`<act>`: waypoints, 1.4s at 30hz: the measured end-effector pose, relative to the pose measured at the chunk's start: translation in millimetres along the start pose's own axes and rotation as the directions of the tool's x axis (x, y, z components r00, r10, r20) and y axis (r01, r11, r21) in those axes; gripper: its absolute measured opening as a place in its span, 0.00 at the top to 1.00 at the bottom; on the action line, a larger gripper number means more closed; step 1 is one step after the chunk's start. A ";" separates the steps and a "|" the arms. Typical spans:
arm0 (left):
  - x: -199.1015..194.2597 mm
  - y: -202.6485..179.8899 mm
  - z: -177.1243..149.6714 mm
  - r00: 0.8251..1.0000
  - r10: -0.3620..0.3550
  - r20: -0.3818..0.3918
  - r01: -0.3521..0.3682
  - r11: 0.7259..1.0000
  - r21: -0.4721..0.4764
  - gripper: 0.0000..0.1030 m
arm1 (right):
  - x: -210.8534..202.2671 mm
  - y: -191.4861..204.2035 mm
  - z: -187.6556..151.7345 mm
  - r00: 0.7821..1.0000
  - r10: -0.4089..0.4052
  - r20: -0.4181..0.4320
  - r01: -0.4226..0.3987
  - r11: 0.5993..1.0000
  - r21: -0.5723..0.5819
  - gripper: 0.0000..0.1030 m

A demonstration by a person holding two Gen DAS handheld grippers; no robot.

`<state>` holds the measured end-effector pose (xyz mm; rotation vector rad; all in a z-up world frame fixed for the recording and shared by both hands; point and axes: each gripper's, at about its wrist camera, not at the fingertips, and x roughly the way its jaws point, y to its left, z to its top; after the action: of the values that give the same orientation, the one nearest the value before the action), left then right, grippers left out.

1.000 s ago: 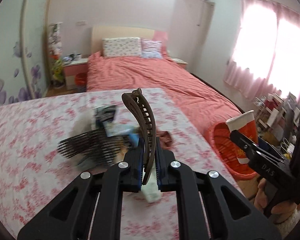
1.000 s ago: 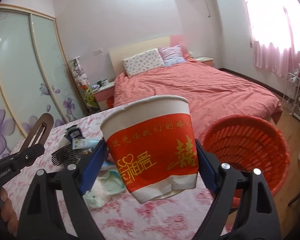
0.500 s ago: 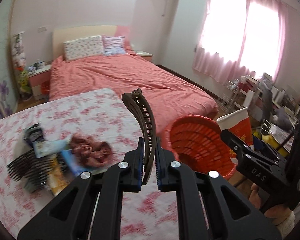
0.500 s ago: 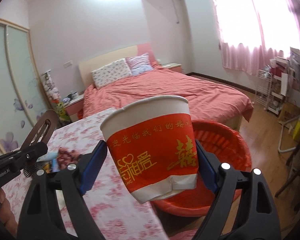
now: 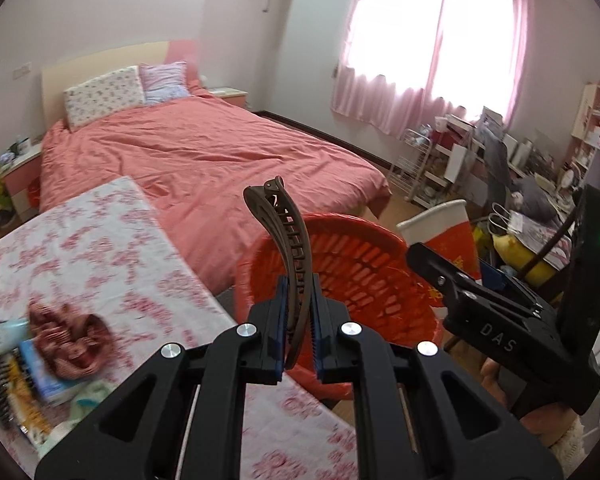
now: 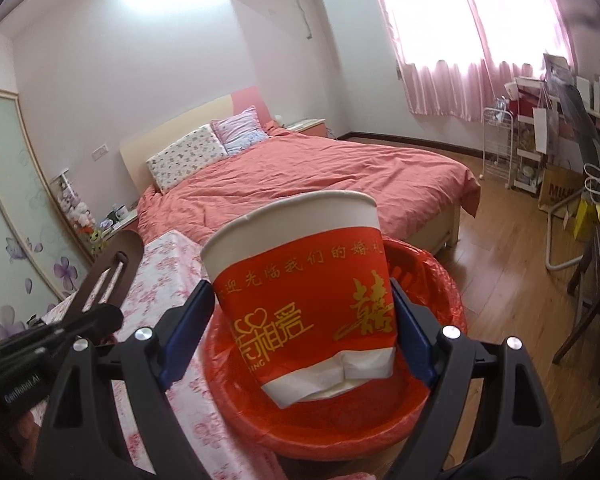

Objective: Collect trash
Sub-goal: 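Carry the cup and clip to the orange basket and release both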

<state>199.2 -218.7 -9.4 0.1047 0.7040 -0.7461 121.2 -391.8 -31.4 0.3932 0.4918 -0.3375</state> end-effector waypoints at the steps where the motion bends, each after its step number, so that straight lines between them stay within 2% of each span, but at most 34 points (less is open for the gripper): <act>1: 6.2 -4.2 1.4 1.000 -0.008 -0.007 0.008 1.000 0.006 0.90 | 2.8 -2.9 0.9 1.000 0.001 -0.002 -0.001 1.000 0.008 0.20; 7: 35.0 -16.1 0.5 0.998 -0.037 -0.056 0.038 0.999 0.020 0.90 | 21.2 -26.4 6.4 1.000 0.011 -0.016 -0.009 0.997 0.077 0.20; 13: 53.4 -17.7 -1.6 0.994 -0.026 -0.106 0.027 1.000 0.013 0.90 | 43.8 -35.7 6.5 0.999 0.013 -0.038 -0.009 0.995 0.104 0.19; 14: 54.2 -17.5 -1.3 0.994 -0.023 -0.111 0.025 1.000 0.014 0.86 | 46.3 -37.1 6.4 0.999 0.012 -0.042 -0.008 0.994 0.107 0.19; 16: 54.3 -15.0 -3.2 0.993 -0.002 -0.120 0.003 1.000 0.009 0.69 | 49.7 -38.8 7.2 0.999 0.007 -0.049 -0.001 0.994 0.110 0.15; 17: 52.7 -13.1 -4.5 0.993 0.012 -0.119 -0.012 1.000 0.004 0.57 | 50.9 -41.1 6.0 0.999 0.002 -0.051 0.004 0.993 0.116 0.14; 18: 51.3 -10.5 -5.0 0.993 0.024 -0.116 -0.024 1.000 -0.001 0.53 | 50.9 -43.0 6.6 0.999 0.001 -0.051 0.006 0.993 0.119 0.13; 22: 42.2 -0.6 -8.5 0.991 0.059 -0.123 -0.064 0.997 -0.031 0.50 | 47.4 -43.3 4.1 0.998 -0.021 -0.052 0.027 0.993 0.118 0.11; 24: 38.6 1.8 -9.3 0.989 0.091 -0.117 -0.095 0.995 -0.032 0.44 | 42.6 -37.9 2.5 0.998 -0.043 -0.044 0.047 0.995 0.089 0.11; 27: 23.3 7.2 -14.3 0.985 0.148 -0.092 -0.151 0.988 -0.025 0.39 | 36.1 -24.6 0.9 0.997 -0.073 -0.037 0.074 0.997 0.031 0.10; 34: -15.5 40.4 -33.4 0.964 0.260 -0.062 -0.263 0.963 -0.064 0.36 | 21.2 13.4 -9.2 0.997 -0.062 -0.034 0.060 0.995 -0.077 0.11; 39: -52.3 76.1 -48.6 0.933 0.355 -0.050 -0.359 0.922 -0.147 0.31 | 15.8 48.8 -21.4 0.998 -0.012 -0.068 0.003 0.992 -0.128 0.12; 42: -75.2 95.3 -59.4 0.908 0.418 -0.034 -0.417 0.891 -0.181 0.28 | 14.1 76.7 -32.4 0.995 0.020 -0.096 -0.035 0.985 -0.166 0.15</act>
<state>190.0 -84.5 -22.8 0.0806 0.7109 -0.2643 151.1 -313.8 -43.3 0.2526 0.6017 -0.2492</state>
